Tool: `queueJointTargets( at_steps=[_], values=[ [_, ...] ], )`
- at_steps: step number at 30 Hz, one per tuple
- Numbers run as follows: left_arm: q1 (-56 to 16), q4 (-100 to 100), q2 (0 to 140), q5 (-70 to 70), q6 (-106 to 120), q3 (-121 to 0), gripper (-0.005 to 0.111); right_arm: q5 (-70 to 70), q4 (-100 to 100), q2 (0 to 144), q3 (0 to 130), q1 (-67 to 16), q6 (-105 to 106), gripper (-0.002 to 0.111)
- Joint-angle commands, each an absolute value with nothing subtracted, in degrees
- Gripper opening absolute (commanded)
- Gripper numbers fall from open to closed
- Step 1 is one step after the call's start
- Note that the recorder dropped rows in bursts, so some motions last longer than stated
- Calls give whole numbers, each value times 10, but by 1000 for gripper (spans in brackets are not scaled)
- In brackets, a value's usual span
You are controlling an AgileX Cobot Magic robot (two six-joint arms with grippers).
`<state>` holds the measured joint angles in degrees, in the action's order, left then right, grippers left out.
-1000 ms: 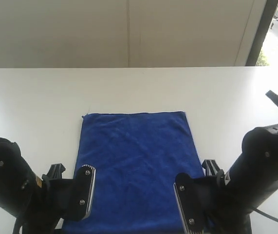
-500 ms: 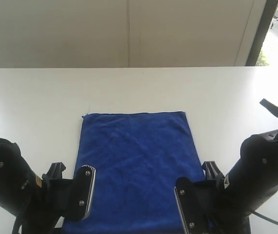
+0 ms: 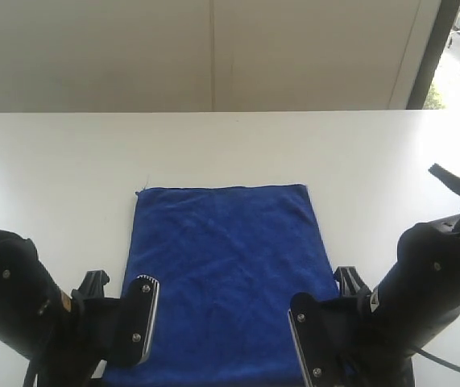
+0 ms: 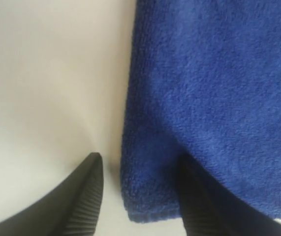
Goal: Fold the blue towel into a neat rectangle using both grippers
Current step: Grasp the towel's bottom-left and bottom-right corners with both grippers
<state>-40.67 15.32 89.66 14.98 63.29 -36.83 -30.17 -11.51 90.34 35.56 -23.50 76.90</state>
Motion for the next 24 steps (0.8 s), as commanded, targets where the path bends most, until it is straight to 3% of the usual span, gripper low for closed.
queueJointTargets(
  at_steps=[1,6,9,14,21,24],
  values=[
    [-407,155,917,160,634,-365,54,-300,-113,904,353,-236,764,45],
    [-407,155,926,159,634,-365,47,-293,-113,904,353,-236,758,40],
    [-407,155,926,162,634,-365,23,-292,-113,904,353,-236,751,26],
    [-407,155,926,163,628,-365,1,-292,-113,904,353,-236,747,15],
    [-407,156,917,186,628,-367,0,-294,-113,872,354,-236,747,0],
    [-407,156,893,186,627,-367,0,-305,-113,838,354,-236,747,0]
  ],
)
